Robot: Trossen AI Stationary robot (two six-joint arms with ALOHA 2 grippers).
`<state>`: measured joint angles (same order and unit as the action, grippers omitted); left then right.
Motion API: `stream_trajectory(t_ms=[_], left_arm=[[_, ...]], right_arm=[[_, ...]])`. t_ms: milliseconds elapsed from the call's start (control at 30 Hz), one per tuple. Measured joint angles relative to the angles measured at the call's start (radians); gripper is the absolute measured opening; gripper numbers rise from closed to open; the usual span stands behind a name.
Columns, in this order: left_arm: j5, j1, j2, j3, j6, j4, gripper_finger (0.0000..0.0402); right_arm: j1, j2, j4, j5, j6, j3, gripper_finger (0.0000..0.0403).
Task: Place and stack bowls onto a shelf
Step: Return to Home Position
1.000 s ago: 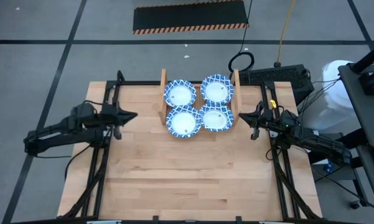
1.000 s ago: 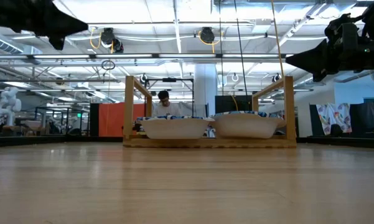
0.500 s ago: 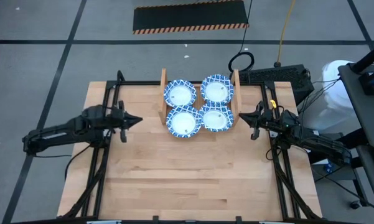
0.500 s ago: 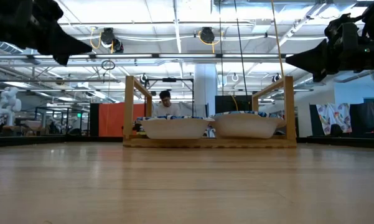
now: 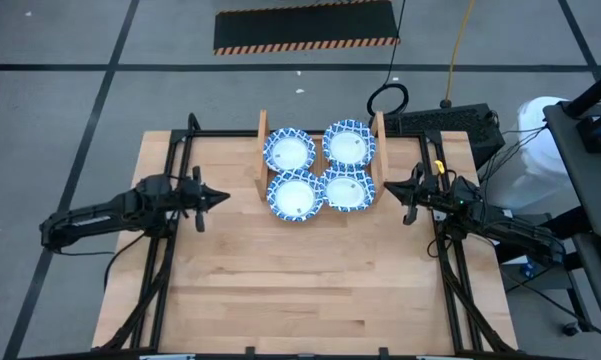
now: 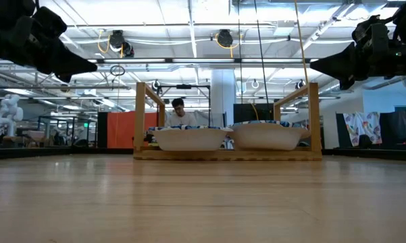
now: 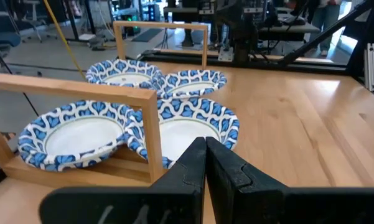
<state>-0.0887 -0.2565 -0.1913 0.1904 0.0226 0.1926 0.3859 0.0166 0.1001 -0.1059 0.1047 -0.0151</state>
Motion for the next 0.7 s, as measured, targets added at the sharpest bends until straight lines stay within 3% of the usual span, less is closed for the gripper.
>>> stream_trajectory(t_ms=[500,700], left_arm=[[0.000,0.000,0.182,-0.001,0.026,0.163,0.0015],[0.000,0.000,0.188,-0.001,0.037,0.174,0.0015]], right_arm=[[0.000,0.000,-0.001,0.000,0.007,0.000,0.0000],[0.000,0.000,-0.002,-0.001,0.007,0.000,0.0000]])
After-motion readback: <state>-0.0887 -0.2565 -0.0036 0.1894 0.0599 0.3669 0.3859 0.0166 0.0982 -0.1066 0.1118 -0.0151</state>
